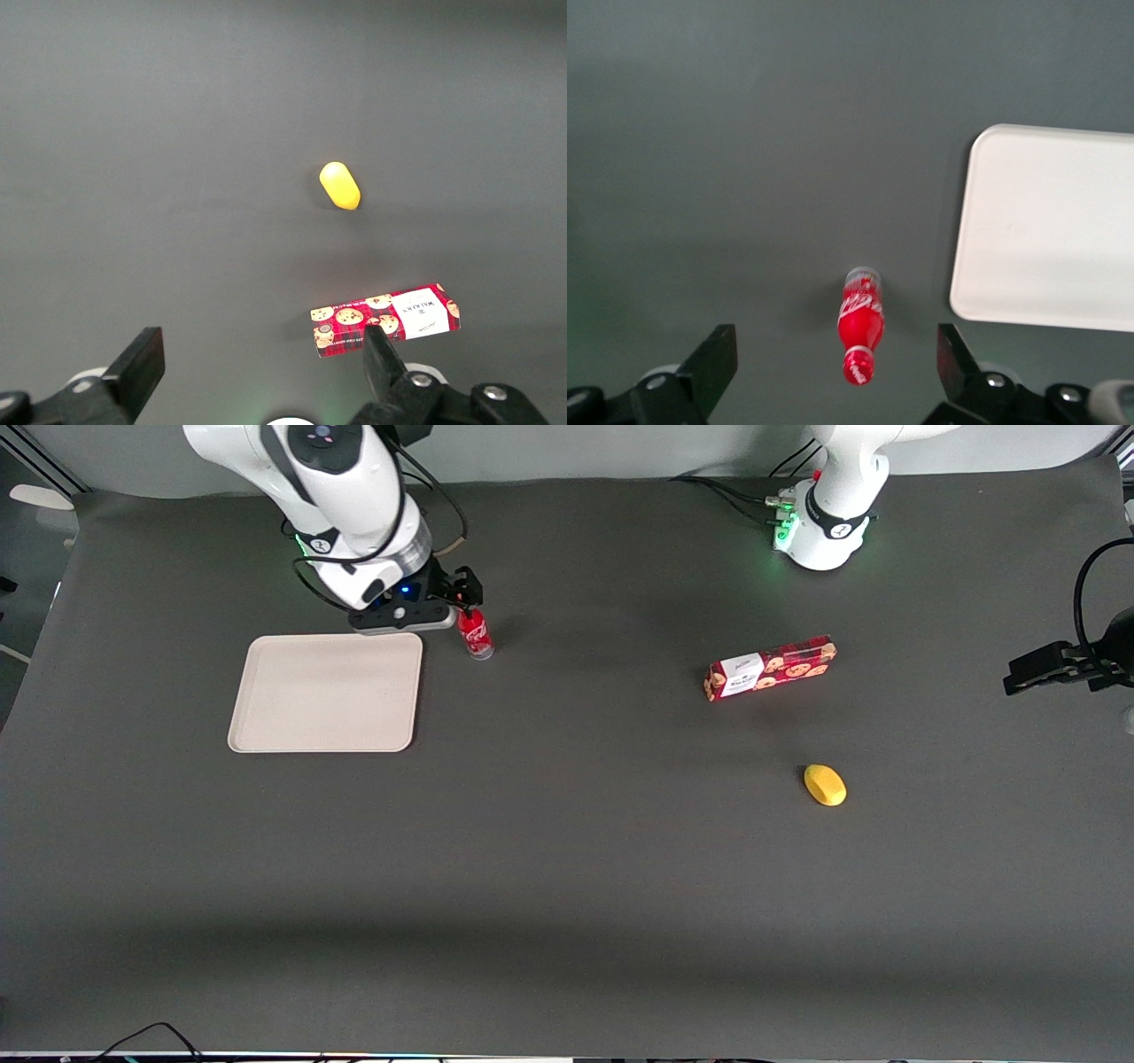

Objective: Place coke bottle on tray
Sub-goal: 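Move the open right gripper over the red Coca-Cola bottle, then lower the right gripper and close it around the bottle's neck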

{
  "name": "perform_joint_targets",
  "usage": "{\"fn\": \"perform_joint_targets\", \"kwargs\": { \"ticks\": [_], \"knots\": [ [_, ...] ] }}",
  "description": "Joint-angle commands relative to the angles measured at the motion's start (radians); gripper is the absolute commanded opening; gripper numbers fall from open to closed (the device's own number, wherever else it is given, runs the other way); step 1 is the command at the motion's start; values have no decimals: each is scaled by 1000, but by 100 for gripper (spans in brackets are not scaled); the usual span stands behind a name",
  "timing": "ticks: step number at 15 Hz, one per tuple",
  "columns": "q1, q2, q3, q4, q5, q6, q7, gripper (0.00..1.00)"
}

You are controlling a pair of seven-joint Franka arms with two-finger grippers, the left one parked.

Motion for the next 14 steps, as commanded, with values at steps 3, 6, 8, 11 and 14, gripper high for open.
{"fn": "perform_joint_targets", "kwargs": {
  "ticks": [3,6,8,11,14],
  "knots": [
    [-4,-182,143,-304,125,196,-15,100],
    [6,-213,190,-392,151,263,-15,100],
    [18,-222,215,-445,185,323,-17,100],
    [19,-218,221,-461,188,356,-17,100],
    [18,-203,252,-487,219,399,-20,100]
  ]
}}
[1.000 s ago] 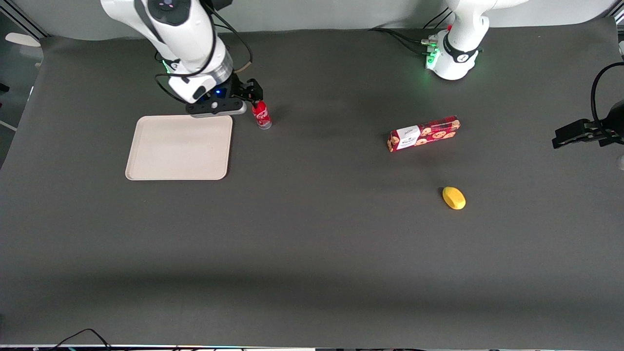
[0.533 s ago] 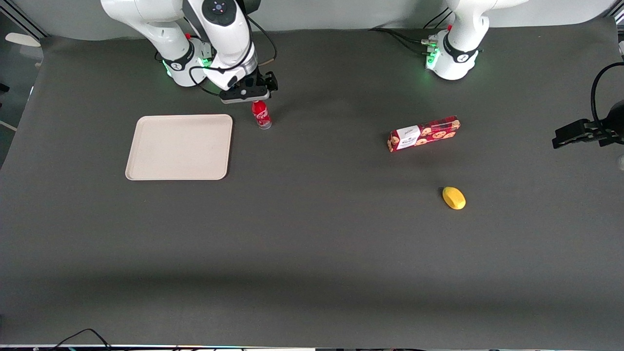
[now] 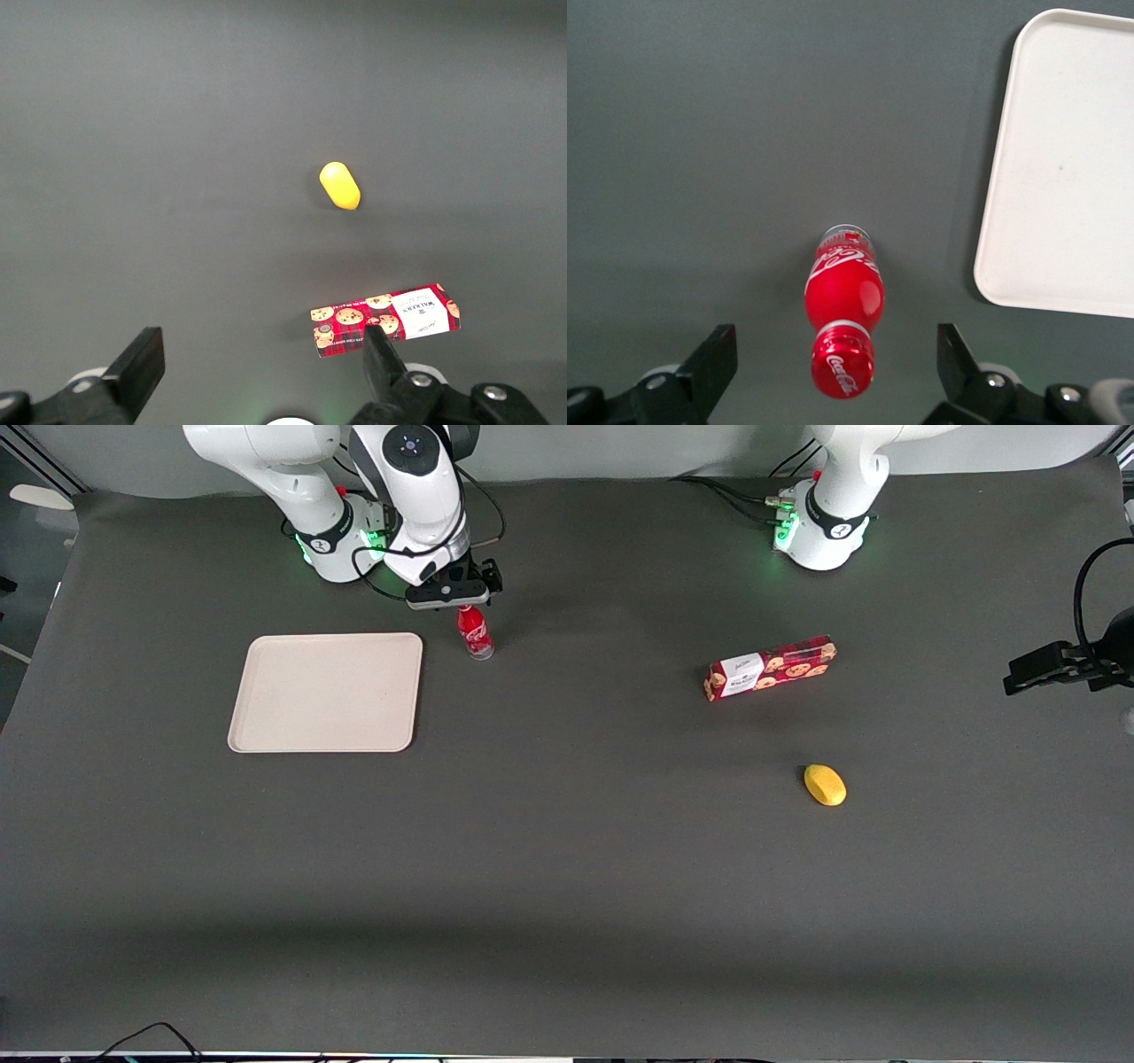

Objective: Place coke bottle on tray
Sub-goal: 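Lower the right gripper and close it around the bottle's neck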

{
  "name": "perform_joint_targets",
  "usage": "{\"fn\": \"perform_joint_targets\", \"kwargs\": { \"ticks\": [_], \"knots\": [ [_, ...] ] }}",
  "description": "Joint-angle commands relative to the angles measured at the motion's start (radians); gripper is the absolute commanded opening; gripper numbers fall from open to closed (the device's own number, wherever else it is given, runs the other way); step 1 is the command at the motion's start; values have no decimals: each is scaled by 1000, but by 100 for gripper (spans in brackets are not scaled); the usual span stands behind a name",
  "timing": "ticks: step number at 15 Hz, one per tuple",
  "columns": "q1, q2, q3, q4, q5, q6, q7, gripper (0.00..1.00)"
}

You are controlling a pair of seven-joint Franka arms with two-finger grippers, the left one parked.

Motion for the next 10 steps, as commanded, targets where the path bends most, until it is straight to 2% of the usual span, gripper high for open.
{"fn": "perform_joint_targets", "kwargs": {
  "ticks": [1,8,10],
  "knots": [
    [8,-12,36,-38,65,53,-19,100],
    [5,-8,51,-64,74,80,-19,100],
    [5,7,51,-63,74,88,-19,85]
  ]
}}
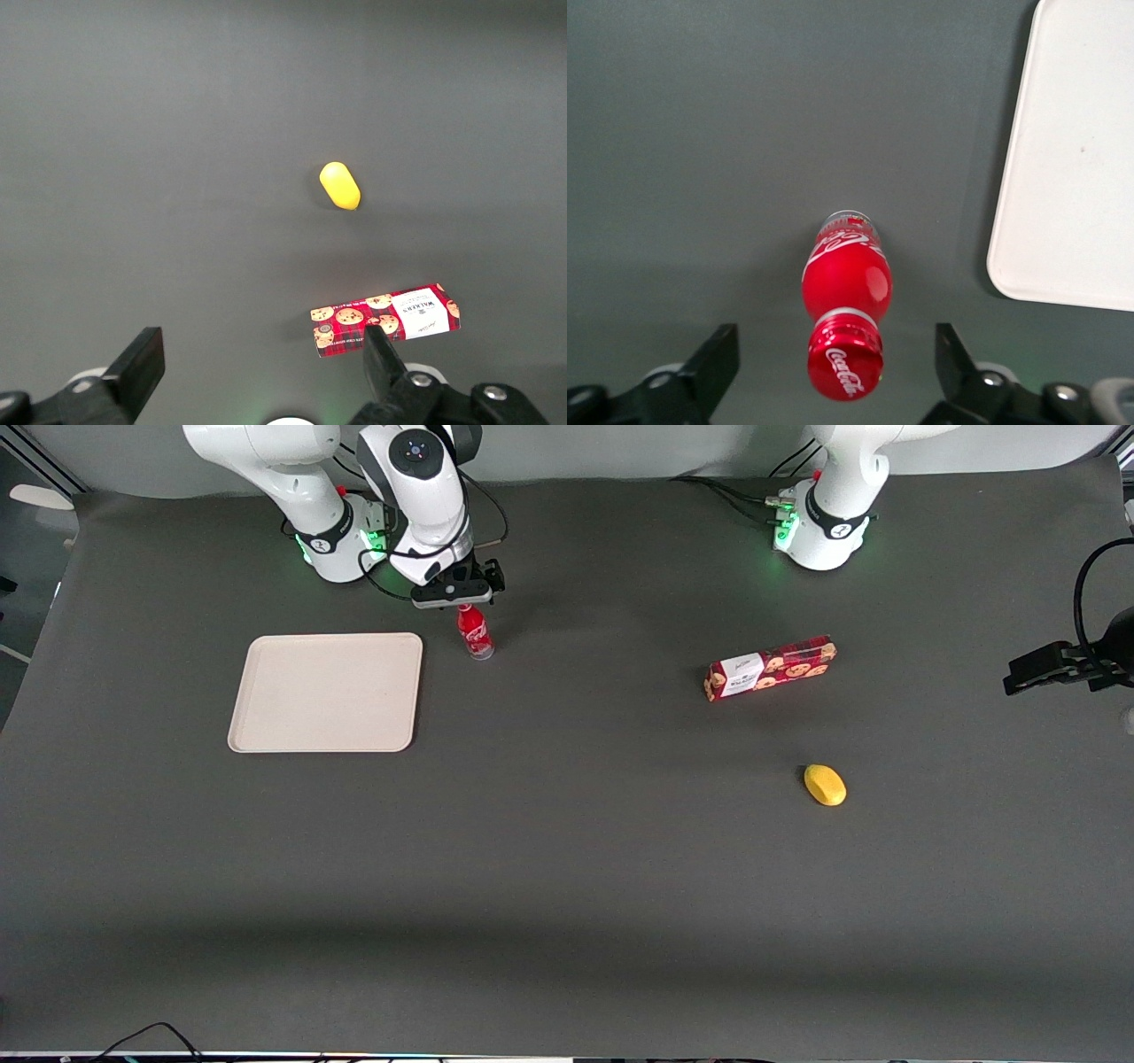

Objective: Place coke bottle on tray
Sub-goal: 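Lower the right gripper and close it around the bottle's neck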

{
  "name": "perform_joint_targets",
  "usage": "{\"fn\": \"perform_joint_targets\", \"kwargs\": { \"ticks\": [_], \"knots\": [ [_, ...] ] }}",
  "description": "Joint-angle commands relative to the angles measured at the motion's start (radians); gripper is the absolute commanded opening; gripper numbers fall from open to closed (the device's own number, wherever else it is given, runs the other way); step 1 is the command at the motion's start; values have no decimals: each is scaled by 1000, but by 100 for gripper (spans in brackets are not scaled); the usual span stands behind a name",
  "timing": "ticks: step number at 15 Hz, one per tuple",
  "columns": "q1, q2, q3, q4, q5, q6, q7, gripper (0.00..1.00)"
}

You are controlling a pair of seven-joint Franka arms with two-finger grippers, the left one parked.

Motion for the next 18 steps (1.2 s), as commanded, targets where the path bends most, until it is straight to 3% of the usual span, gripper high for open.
{"fn": "perform_joint_targets", "kwargs": {
  "ticks": [1,3,4,9,13,16,18],
  "knots": [
    [3,12,1,-10,32,43,-18,76],
    [3,27,0,-10,32,45,-18,61],
    [1,27,0,-8,34,45,-18,45],
    [-2,29,-13,-1,34,37,-22,0],
    [-2,18,-40,48,35,-42,-18,0],
    [7,-34,-143,143,34,-239,-30,0],
    [1,-77,-245,179,32,-342,-151,0]
  ]
}}
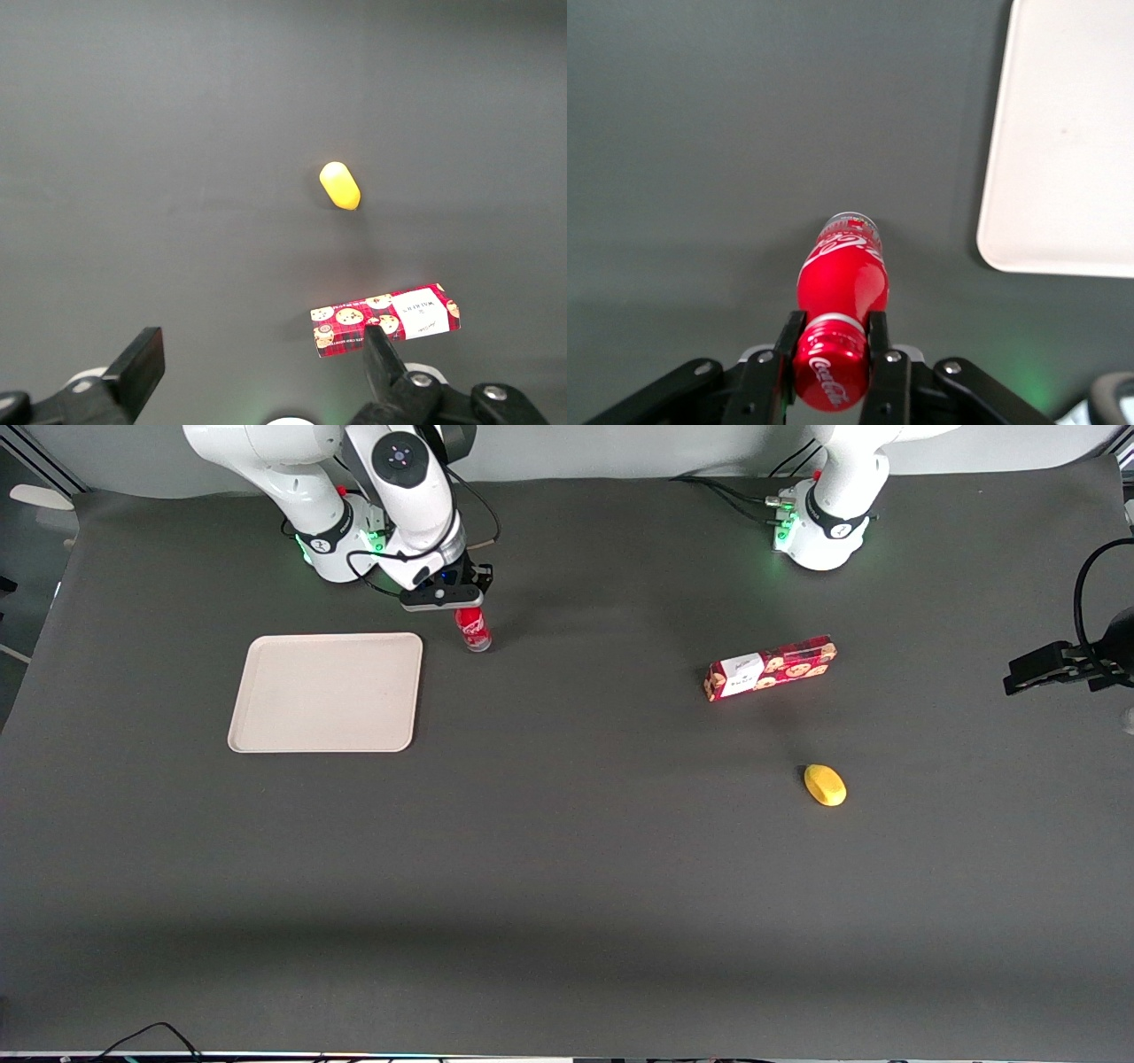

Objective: Place coke bottle on tray
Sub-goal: 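Lift the bottle and carry it onto the white tray's edge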

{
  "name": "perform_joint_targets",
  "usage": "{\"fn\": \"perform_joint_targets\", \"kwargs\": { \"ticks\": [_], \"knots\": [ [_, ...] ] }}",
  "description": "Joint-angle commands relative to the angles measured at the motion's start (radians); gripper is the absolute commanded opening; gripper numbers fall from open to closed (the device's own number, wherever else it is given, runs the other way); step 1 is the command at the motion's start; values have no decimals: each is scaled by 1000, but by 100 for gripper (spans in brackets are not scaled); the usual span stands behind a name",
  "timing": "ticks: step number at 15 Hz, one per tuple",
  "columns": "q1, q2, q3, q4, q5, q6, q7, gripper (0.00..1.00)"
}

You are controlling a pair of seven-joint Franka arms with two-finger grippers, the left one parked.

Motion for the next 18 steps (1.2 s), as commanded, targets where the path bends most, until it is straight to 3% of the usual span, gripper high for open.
{"fn": "perform_joint_targets", "kwargs": {
  "ticks": [1,2,3,5,7,10,13,15,18],
  "knots": [
    [-3,-101,-211,69,11,-170,-236,0],
    [-4,-110,-289,69,1,-201,-330,0],
    [-6,-115,-356,69,-50,-222,-379,0],
    [-4,-139,-449,69,-231,-261,-419,0],
    [-9,-139,-609,61,-305,-282,-578,0],
    [-21,-121,-821,38,-494,-272,-720,0],
    [-27,-100,-1001,-17,-610,-157,-856,0],
    [-24,-29,-1102,-25,-640,-59,-924,0],
    [-24,61,-1132,-58,-629,87,-952,0]
  ]
}}
